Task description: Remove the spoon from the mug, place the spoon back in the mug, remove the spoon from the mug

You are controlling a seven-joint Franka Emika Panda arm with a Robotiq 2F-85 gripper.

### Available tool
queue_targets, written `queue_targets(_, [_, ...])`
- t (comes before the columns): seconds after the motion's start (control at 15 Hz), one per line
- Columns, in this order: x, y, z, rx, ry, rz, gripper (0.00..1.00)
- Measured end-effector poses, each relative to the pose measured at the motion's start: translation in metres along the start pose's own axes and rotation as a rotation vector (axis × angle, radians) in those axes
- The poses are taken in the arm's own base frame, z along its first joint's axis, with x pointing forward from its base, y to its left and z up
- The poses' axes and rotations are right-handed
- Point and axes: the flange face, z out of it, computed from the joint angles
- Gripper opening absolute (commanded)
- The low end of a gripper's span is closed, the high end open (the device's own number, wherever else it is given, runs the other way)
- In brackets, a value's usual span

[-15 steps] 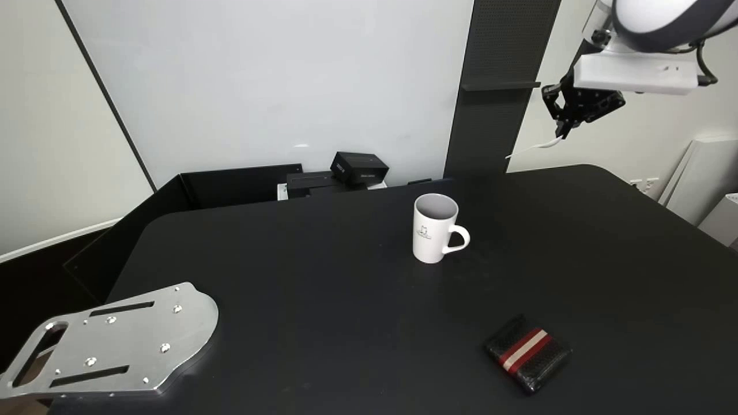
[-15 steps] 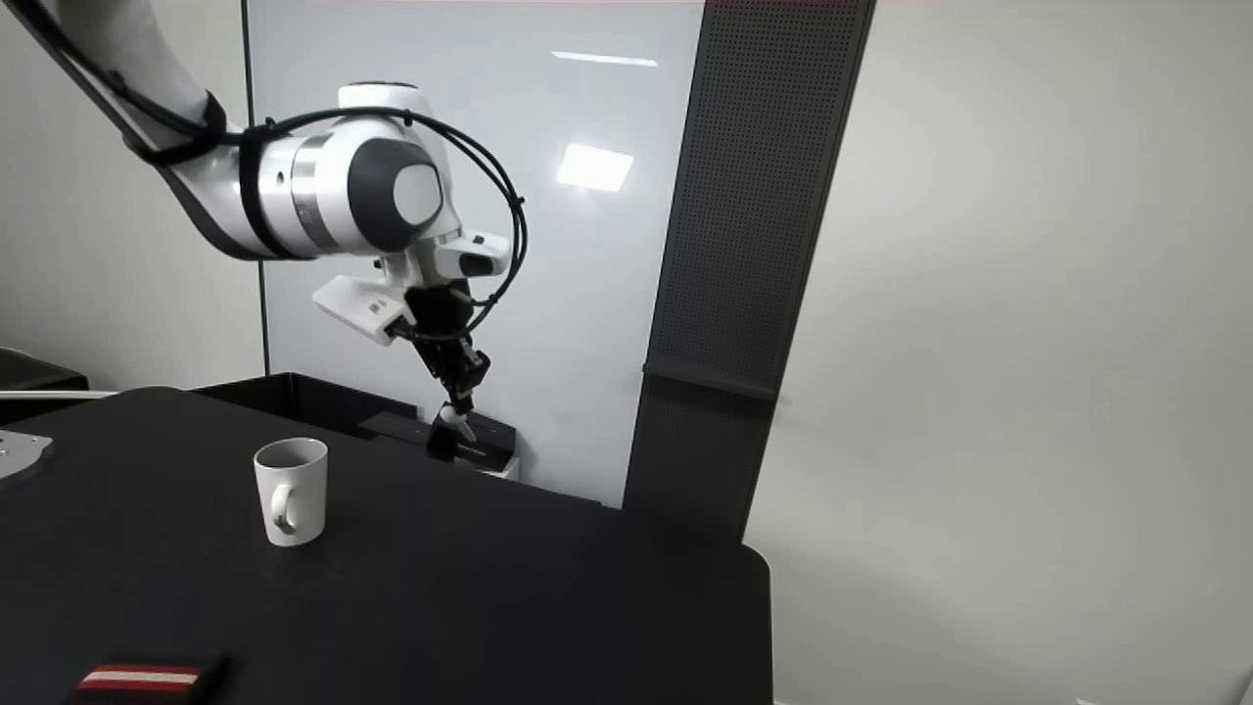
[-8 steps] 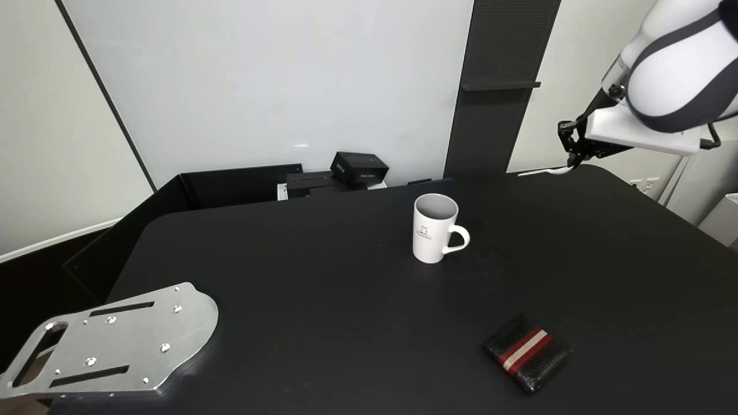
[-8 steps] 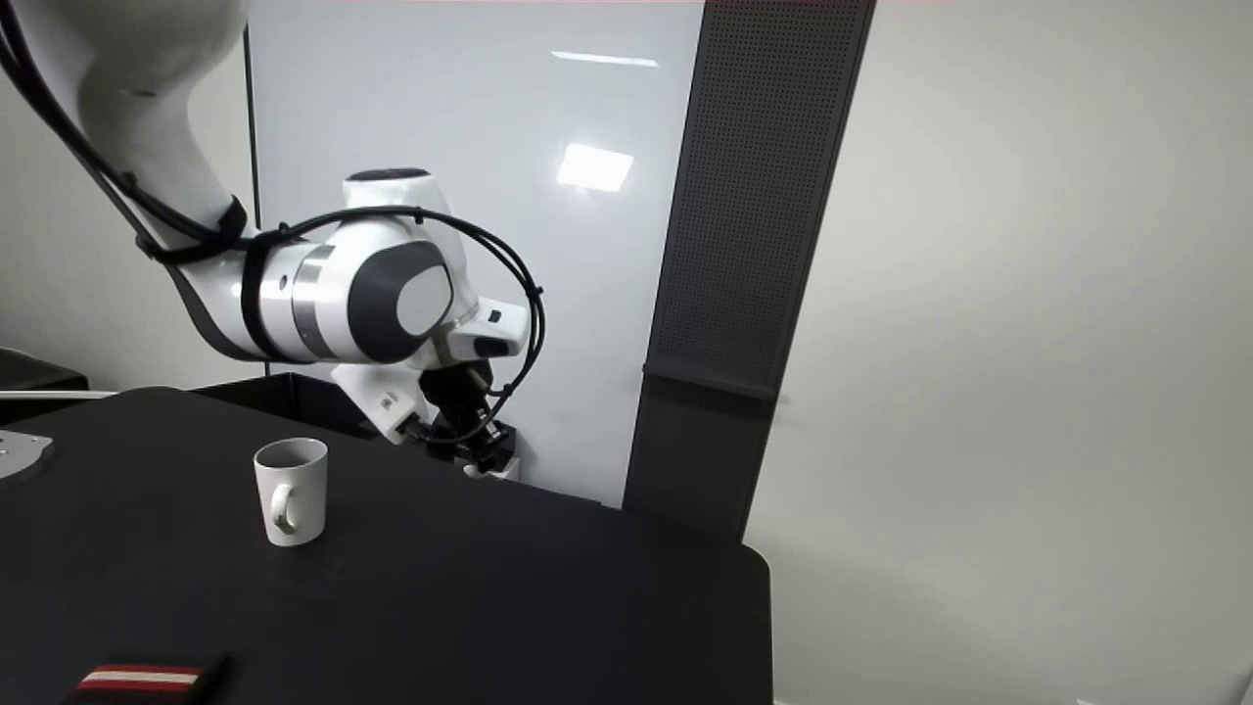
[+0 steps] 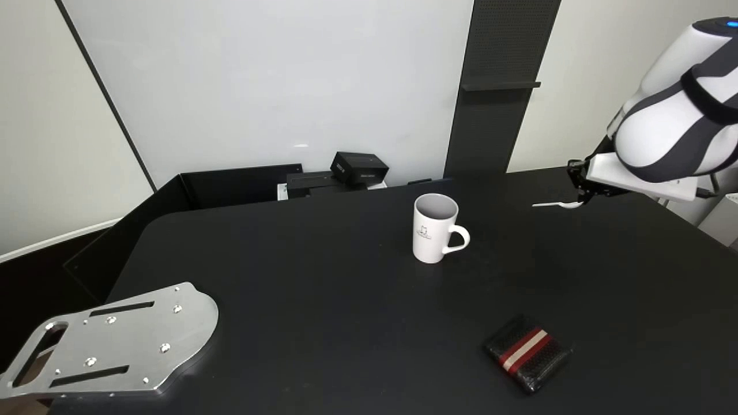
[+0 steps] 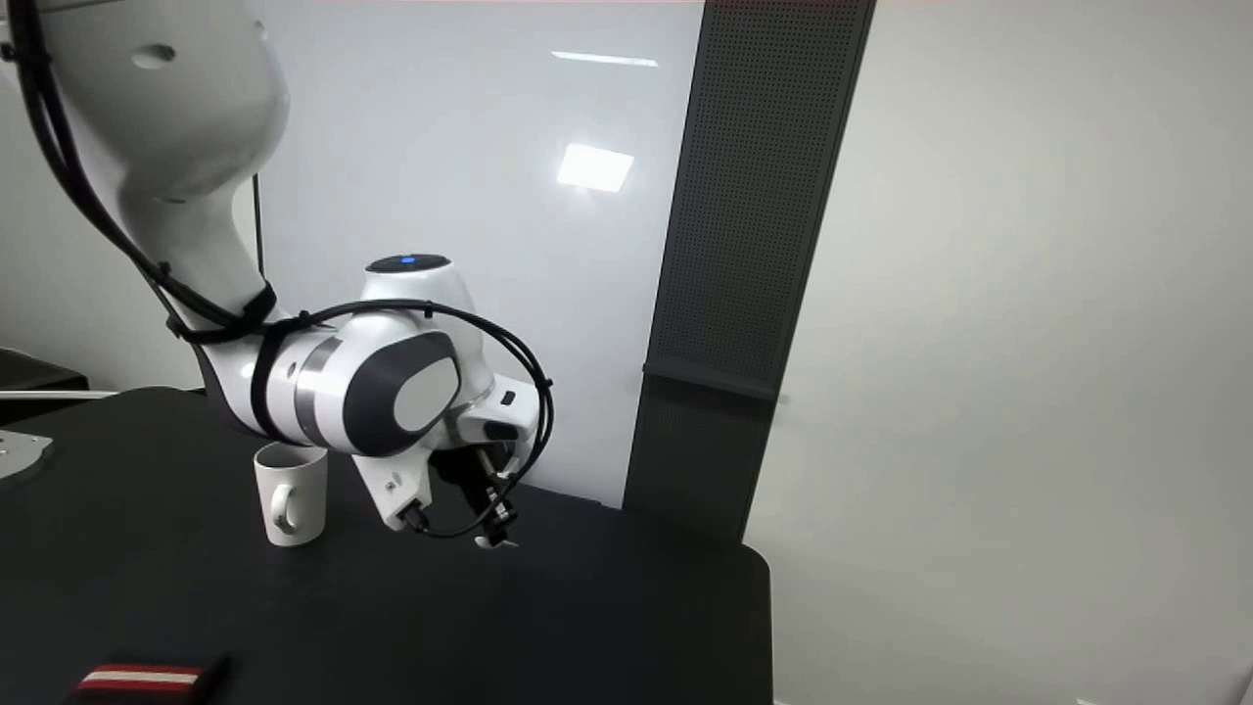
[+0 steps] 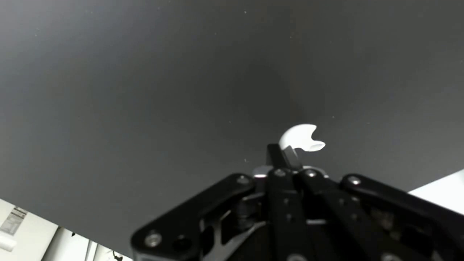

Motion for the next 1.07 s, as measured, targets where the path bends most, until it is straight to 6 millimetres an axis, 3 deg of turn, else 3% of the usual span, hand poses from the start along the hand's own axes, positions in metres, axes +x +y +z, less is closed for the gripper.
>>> queue_targets(0.07, [-0.003,0.004,0.007,-0.009,-0.008,0.009,0.27])
queue_targets(0.2, [-0.007,0.011,0.018,-0.027,-0.021,0.022,0.32])
queue_targets(0.53, [-0.005,0.014,0.022,-0.088,-0.109,0.045,0.66])
queue_targets(0.67, [0.004,0.005,0.006,-0.115,-0.185,0.049,0.80])
queue_targets(0.87, [0.013,-0.013,-0.033,-0.147,-0.316,0.040,0.98])
queue_targets(0.93, [0.014,-0.020,-0.048,-0.154,-0.360,0.029,0.82])
queue_targets(1.07, [0.015,-0.033,-0.076,-0.156,-0.431,0.003,0.95])
